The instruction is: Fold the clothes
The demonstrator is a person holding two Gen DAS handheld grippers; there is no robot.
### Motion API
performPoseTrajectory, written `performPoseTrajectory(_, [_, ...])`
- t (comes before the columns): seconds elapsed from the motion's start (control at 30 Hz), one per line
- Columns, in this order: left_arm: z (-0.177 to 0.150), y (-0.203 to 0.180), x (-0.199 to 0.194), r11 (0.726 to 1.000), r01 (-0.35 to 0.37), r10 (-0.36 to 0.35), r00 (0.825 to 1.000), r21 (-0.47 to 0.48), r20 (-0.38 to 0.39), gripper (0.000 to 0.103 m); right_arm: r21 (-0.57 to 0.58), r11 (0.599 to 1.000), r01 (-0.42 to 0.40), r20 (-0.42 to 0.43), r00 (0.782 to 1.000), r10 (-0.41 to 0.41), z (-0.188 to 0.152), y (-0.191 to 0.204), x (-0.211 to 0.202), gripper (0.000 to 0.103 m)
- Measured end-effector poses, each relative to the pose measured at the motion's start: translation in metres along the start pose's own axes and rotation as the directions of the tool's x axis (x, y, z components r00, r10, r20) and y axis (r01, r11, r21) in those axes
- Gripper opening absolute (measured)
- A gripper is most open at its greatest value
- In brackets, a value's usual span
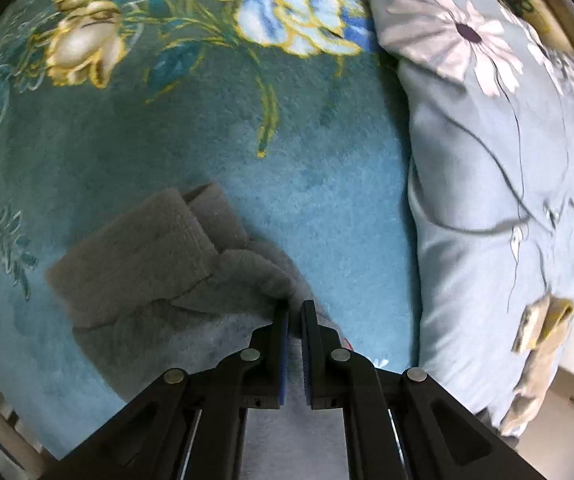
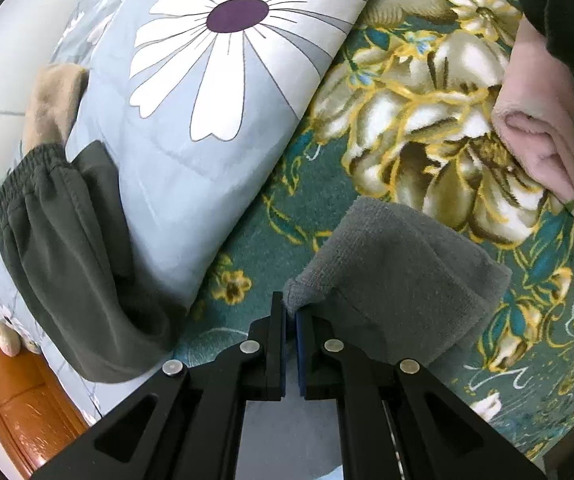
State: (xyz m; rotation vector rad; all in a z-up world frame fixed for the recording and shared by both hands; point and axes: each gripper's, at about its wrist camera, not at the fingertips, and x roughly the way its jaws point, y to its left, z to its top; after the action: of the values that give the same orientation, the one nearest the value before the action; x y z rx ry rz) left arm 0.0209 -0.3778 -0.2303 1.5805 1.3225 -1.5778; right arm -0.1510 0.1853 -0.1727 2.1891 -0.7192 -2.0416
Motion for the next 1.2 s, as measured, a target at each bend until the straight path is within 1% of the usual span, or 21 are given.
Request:
performPoseTrajectory(0.03, [-0.001, 0.000, 0.000, 1.000, 0.011, -0.010, 1.000, 0.017, -0.007, 0.007, 0.002, 1.000, -0.006, -0.002, 1.000, 0.006, 0.000, -0.001, 0.002, 0.004])
performPoseTrajectory(0.17, [-0.009, 0.006, -0.012, 0.992, 0.111, -0.109, 0.993, 0.051, -0.036, 0.013, -0.013, 1.000, -0.027, -0.010, 1.000, 0.027, -0.002, -0.002, 0.006, 0.007])
performPoseTrajectory(0.23, [-0.016, 0.016, -0.026, 0.980, 0.188, -0.186, 0.982, 0.059, -0.042, 0.022, -0.047, 0.998, -0.039, -0.015, 0.999, 0.039, -0.004, -0.002, 0.002, 0.009])
performPoseTrajectory(0.27, [-0.021, 0.024, -0.036, 0.976, 0.209, -0.208, 0.978, 0.062, -0.024, 0.032, -0.057, 0.997, -0.055, -0.017, 0.998, 0.054, -0.005, -0.003, -0.002, 0.012])
performPoseTrajectory(0.3, [-0.025, 0.032, -0.043, 0.974, 0.215, -0.215, 0.977, 0.066, 0.002, 0.039, -0.067, 0.995, -0.074, -0.009, 0.997, 0.074, -0.007, -0.006, -0.008, 0.023])
performPoseTrajectory(0.33, [-0.028, 0.040, -0.051, 0.973, 0.220, -0.223, 0.975, 0.071, 0.027, 0.042, -0.077, 0.992, -0.101, 0.013, 0.995, 0.102, -0.009, -0.010, -0.017, 0.034])
performPoseTrajectory(0.37, [-0.031, 0.049, -0.058, 0.973, 0.221, -0.225, 0.973, 0.073, 0.050, 0.046, -0.087, 0.988, -0.127, 0.034, 0.991, 0.131, -0.011, -0.014, -0.027, 0.040])
performPoseTrajectory(0.4, [-0.029, 0.059, -0.058, 0.978, 0.200, -0.204, 0.977, 0.067, 0.065, 0.047, -0.098, 0.984, -0.146, 0.060, 0.987, 0.152, -0.013, -0.019, -0.037, 0.046])
performPoseTrajectory(0.47, [-0.027, 0.078, -0.057, 0.987, 0.154, -0.158, 0.983, 0.050, 0.089, 0.049, -0.098, 0.986, -0.137, 0.107, 0.983, 0.147, -0.020, -0.038, -0.051, 0.047])
performPoseTrajectory(0.5, [-0.029, 0.087, -0.050, 0.993, 0.110, -0.113, 0.990, 0.034, 0.081, 0.049, -0.092, 0.987, -0.128, 0.127, 0.982, 0.139, -0.024, -0.050, -0.056, 0.049])
performPoseTrajectory(0.53, [-0.032, 0.097, -0.043, 0.997, 0.070, -0.071, 0.995, 0.016, 0.073, 0.049, -0.075, 0.990, -0.121, 0.134, 0.982, 0.130, -0.027, -0.062, -0.058, 0.051])
performPoseTrajectory(0.6, [-0.037, 0.117, -0.032, 0.999, 0.022, -0.020, 0.998, -0.042, 0.058, 0.049, -0.003, 0.994, -0.113, 0.111, 0.987, 0.112, -0.030, -0.090, -0.048, 0.054])
performPoseTrajectory(0.7, [-0.046, 0.139, -0.021, 0.990, -0.017, 0.022, 0.999, -0.140, 0.033, 0.049, 0.061, 0.988, -0.144, 0.111, 0.984, 0.137, -0.031, -0.105, -0.039, 0.056])
performPoseTrajectory(0.8, [-0.052, 0.140, -0.016, 0.985, -0.003, 0.006, 1.000, -0.172, 0.020, 0.049, 0.107, 0.977, -0.183, 0.122, 0.978, 0.170, -0.032, -0.112, -0.032, 0.056])
performPoseTrajectory(0.83, [-0.053, 0.137, -0.015, 0.986, -0.003, 0.006, 1.000, -0.164, 0.014, 0.049, 0.114, 0.975, -0.192, 0.123, 0.976, 0.178, -0.033, -0.111, -0.031, 0.056])
performPoseTrajectory(0.9, [-0.054, 0.127, -0.014, 0.991, -0.006, 0.007, 1.000, -0.137, 0.005, 0.049, 0.095, 0.978, -0.186, 0.120, 0.977, 0.174, -0.033, -0.101, -0.033, 0.055])
performPoseTrajectory(0.97, [-0.053, 0.119, -0.014, 0.994, -0.001, 0.002, 1.000, -0.112, 0.008, 0.049, 0.071, 0.982, -0.174, 0.140, 0.977, 0.163, -0.038, -0.093, -0.041, 0.055])
performPoseTrajectory(1.03, [-0.051, 0.109, -0.012, 0.997, -0.004, 0.005, 1.000, -0.082, 0.004, 0.049, 0.040, 0.980, -0.197, 0.153, 0.970, 0.188, -0.044, -0.088, -0.048, 0.055])
performPoseTrajectory(1.1, [-0.050, 0.101, -0.009, 0.998, -0.010, 0.009, 1.000, -0.064, -0.007, 0.049, 0.025, 0.979, -0.205, 0.108, 0.974, 0.201, -0.045, -0.086, -0.038, 0.055])
performPoseTrajectory(1.13, [-0.050, 0.098, -0.008, 0.998, -0.011, 0.010, 1.000, -0.059, -0.014, 0.049, 0.028, 0.979, -0.200, 0.078, 0.977, 0.197, -0.044, -0.087, -0.029, 0.055])
performPoseTrajectory(1.2, [-0.051, 0.093, -0.009, 0.999, -0.004, 0.003, 1.000, -0.048, -0.018, 0.049, 0.055, 0.982, -0.183, 0.053, 0.982, 0.180, -0.039, -0.090, -0.011, 0.055])
